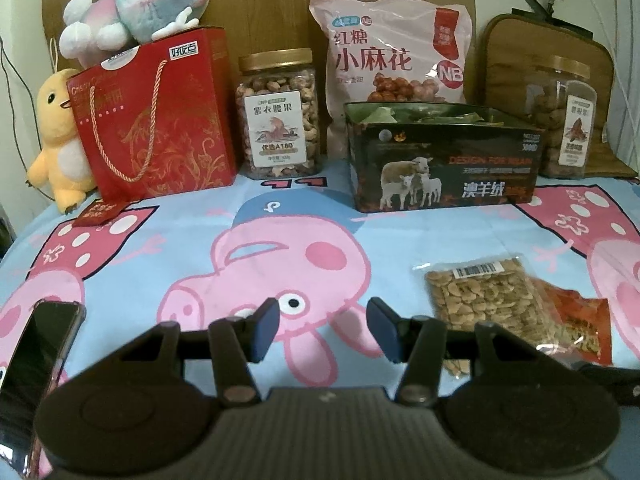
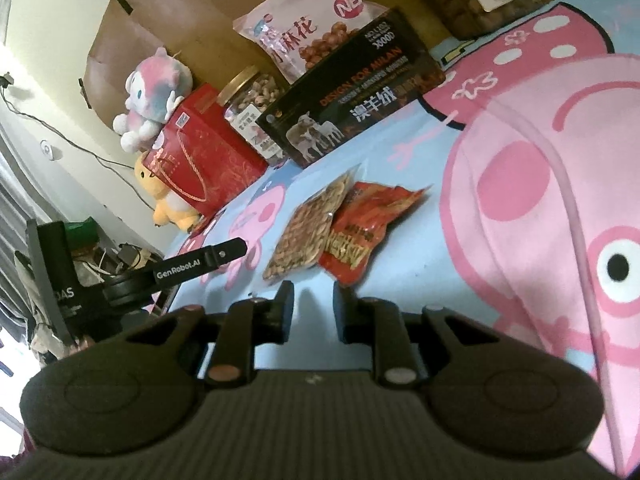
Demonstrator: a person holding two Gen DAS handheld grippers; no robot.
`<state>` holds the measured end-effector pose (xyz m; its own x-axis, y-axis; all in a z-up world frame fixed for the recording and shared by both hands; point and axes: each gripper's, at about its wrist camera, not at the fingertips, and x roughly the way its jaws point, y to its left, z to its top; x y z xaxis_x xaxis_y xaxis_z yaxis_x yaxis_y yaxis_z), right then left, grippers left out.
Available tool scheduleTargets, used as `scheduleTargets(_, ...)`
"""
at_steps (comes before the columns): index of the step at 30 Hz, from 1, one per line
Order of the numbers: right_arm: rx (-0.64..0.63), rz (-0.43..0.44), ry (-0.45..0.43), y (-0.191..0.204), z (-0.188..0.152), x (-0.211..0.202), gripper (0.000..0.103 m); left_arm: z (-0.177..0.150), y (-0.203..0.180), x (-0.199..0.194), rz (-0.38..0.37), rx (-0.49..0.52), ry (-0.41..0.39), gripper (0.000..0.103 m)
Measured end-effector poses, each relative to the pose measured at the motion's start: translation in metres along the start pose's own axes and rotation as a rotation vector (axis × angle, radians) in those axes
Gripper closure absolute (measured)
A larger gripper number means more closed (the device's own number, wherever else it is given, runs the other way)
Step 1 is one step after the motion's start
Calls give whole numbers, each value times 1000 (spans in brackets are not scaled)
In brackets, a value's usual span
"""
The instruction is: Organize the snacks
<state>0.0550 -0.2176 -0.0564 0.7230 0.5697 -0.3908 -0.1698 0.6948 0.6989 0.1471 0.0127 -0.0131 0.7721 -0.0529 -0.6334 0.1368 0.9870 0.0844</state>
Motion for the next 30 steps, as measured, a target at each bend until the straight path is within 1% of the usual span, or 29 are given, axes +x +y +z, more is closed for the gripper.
scheduleTargets(7,69,24,1,-7,3,-2,79,0,2,5,0,-8,5,54)
scheduleTargets(12,123,48,5,-10,5,-2,74,-1,3,7,3,-10,11,54)
scheduleTargets(23,144,42,10,-9,8,2,73,-2,8,12,5,-23,23,54)
scheduleTargets(30,157,22,-9,-10,9,2,73,-2,10,15,4,-28,30,54)
